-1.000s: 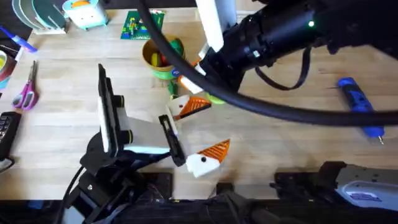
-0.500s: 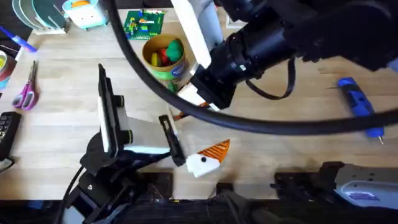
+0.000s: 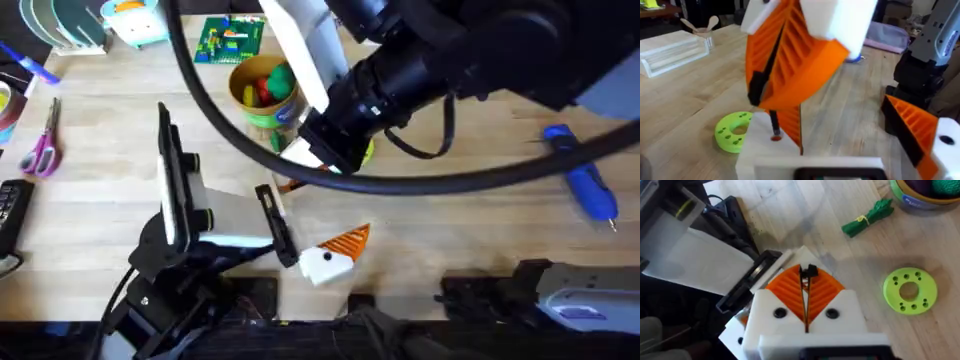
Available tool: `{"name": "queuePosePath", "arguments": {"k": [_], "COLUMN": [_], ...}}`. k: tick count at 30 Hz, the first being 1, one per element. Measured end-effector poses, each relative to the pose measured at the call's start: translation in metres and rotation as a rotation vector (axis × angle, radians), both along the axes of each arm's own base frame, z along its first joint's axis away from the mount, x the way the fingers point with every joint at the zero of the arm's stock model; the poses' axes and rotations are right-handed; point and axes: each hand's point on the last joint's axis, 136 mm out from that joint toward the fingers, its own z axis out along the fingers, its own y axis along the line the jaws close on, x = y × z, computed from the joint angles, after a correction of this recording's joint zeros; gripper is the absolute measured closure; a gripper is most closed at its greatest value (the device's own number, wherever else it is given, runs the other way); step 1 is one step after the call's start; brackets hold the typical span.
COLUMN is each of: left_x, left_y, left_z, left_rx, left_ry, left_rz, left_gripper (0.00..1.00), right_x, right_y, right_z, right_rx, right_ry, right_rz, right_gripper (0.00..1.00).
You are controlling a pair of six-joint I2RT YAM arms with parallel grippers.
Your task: Pick up the gripper from the table and insert it into the empty holder that is missing its gripper. Then pick up a screw, insert it into the mounting hole, and use the screwdriver to tighten it. Finally, clean up the table by picking up the vegetable and placing it into the bucket.
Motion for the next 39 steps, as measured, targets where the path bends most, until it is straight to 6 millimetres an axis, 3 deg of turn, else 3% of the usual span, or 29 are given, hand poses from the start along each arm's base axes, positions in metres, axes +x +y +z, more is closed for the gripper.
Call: {"name": "queuePosePath", "arguments": {"k": [17,25,36,39], "left_x": [0.000,0.000,0.000,0.000], "left_y": [0.000,0.000,0.000,0.000], "left_z": [0.000,-0.001,-0.002,-0.001], "left_rx": [0.000,-0.002,-0.003,-0.003], "left_ry": [0.000,0.016,0.023,0.023], "left_rz": [0.000,0.002,0.001,0.002], "left_gripper": [0.009,0.010,0.009,0.009], "right_x": [0.001,0.001,0.001,0.001], "right_y": [0.001,0.004,0.004,0.004], "right_z": [0.000,-0.022,-0.022,-0.022], "right_rx": [0.003,-0.052,-0.055,-0.055], "right_ry": [-0.002,0.052,0.058,0.062], "right_rz": [0.000,0.001,-0.001,-0.003], "right_gripper": [0.993,0.994,0.994,0.918]}}
